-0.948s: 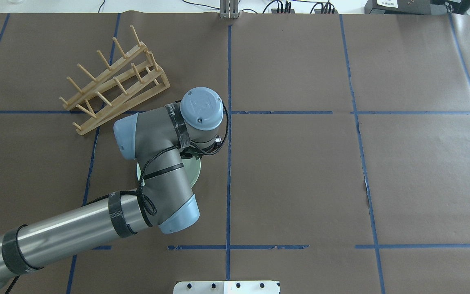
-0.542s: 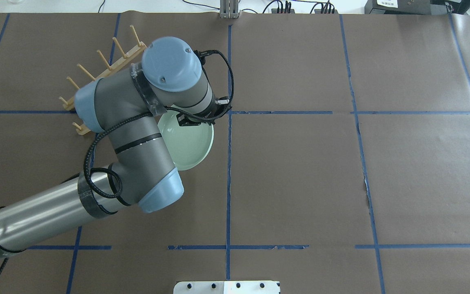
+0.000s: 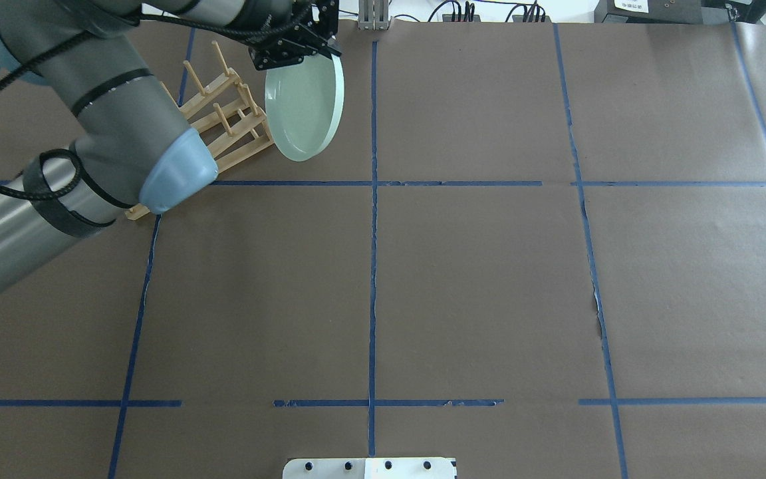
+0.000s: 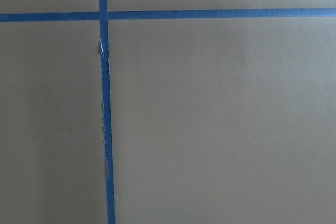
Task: Place plate on rack
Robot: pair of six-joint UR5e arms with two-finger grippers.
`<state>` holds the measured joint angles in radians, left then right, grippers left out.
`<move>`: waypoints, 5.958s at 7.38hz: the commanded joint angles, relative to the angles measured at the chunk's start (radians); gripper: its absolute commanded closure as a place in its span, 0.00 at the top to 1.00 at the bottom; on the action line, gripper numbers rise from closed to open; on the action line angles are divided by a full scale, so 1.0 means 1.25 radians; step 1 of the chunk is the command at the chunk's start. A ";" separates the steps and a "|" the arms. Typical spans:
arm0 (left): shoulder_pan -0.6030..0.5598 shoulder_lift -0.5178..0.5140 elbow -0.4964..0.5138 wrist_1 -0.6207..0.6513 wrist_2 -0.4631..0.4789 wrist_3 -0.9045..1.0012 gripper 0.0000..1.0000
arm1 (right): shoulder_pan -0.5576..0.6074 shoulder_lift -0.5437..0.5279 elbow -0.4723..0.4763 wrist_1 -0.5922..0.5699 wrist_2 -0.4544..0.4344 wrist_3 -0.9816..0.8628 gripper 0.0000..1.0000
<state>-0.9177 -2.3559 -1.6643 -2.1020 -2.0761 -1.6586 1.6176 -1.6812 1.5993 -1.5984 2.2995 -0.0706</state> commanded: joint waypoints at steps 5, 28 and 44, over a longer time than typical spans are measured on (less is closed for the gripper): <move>-0.159 0.153 0.192 -0.662 -0.006 -0.186 0.00 | 0.001 0.000 -0.001 0.000 0.000 0.000 1.00; -0.054 0.225 0.307 -0.731 0.087 -0.147 1.00 | 0.001 0.000 -0.001 0.000 0.000 0.000 1.00; -0.573 0.649 -0.042 0.577 -0.251 1.503 1.00 | -0.001 0.000 -0.001 0.000 0.000 0.000 1.00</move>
<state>-1.6256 -1.5670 -1.7201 -1.3795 -2.3796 0.2454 1.6173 -1.6812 1.5987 -1.5984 2.2995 -0.0705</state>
